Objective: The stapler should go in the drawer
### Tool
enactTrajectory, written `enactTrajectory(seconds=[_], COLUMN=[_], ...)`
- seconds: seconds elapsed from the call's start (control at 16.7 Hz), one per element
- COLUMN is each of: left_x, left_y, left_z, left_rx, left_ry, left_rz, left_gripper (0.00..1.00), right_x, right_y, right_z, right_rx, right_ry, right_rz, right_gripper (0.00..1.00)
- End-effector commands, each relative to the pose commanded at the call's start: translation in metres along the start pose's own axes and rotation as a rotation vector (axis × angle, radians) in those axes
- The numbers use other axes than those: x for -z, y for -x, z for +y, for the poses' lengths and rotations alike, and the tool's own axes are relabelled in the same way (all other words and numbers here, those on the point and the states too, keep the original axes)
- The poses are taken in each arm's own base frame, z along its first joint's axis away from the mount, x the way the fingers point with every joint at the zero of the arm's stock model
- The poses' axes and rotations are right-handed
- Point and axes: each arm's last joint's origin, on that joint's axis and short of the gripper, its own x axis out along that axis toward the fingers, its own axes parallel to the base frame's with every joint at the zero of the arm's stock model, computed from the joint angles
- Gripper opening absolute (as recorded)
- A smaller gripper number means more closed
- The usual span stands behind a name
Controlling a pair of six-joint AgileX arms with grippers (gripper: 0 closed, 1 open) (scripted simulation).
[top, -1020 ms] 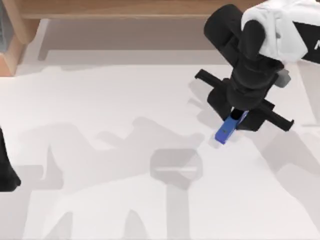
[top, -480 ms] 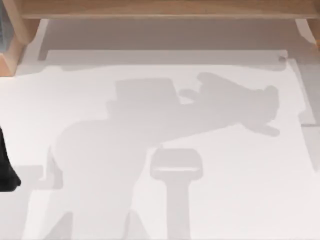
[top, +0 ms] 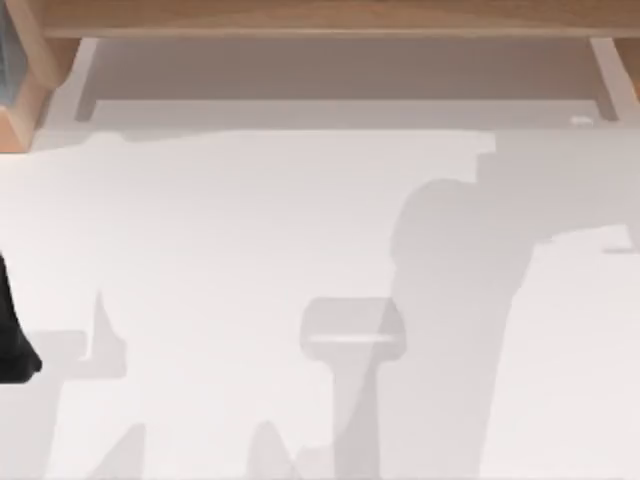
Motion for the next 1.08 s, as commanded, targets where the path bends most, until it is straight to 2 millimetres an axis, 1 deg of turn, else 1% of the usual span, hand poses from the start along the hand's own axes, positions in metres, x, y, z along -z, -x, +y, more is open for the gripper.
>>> enactTrajectory(seconds=[0.06, 0.18, 0.3, 0.36, 0.42, 0.6, 0.66, 0.72, 0.78, 0.84, 0.96, 1.08], left_x=[0.000, 0.000, 0.000, 0.000, 0.000, 0.000, 0.000, 0.000, 0.000, 0.000, 0.000, 0.000], left_y=[0.000, 0.000, 0.000, 0.000, 0.000, 0.000, 0.000, 0.000, 0.000, 0.000, 0.000, 0.000], left_z=[0.000, 0.000, 0.000, 0.000, 0.000, 0.000, 0.000, 0.000, 0.000, 0.000, 0.000, 0.000], left_rx=[0.000, 0.000, 0.000, 0.000, 0.000, 0.000, 0.000, 0.000, 0.000, 0.000, 0.000, 0.000], left_ry=[0.000, 0.000, 0.000, 0.000, 0.000, 0.000, 0.000, 0.000, 0.000, 0.000, 0.000, 0.000], left_rz=[0.000, 0.000, 0.000, 0.000, 0.000, 0.000, 0.000, 0.000, 0.000, 0.000, 0.000, 0.000], left_gripper=[1.00, 1.00, 1.00, 1.00, 1.00, 1.00, 1.00, 1.00, 1.00, 1.00, 1.00, 1.00], right_x=[-0.002, -0.004, -0.002, 0.000, 0.000, 0.000, 0.000, 0.000, -0.002, -0.004, -0.005, -0.002], right_y=[-0.016, -0.048, -0.072, -0.080, -0.083, -0.083, -0.084, -0.083, -0.076, -0.063, -0.025, 0.017], right_z=[-0.005, -0.008, -0.008, -0.007, -0.008, -0.008, -0.005, -0.005, -0.005, -0.007, -0.014, -0.022], right_rx=[-0.027, -0.087, -0.137, -0.153, -0.160, -0.160, -0.159, -0.158, -0.152, -0.141, -0.112, -0.080], right_ry=[0.041, 0.108, 0.148, 0.157, 0.160, 0.160, 0.164, 0.163, 0.157, 0.146, 0.104, 0.051], right_rz=[0.029, 0.091, 0.153, 0.175, 0.186, 0.186, 0.188, 0.184, 0.162, 0.128, 0.053, -0.022], right_gripper=[0.00, 0.00, 0.00, 0.00, 0.00, 0.00, 0.00, 0.00, 0.00, 0.00, 0.00, 0.00])
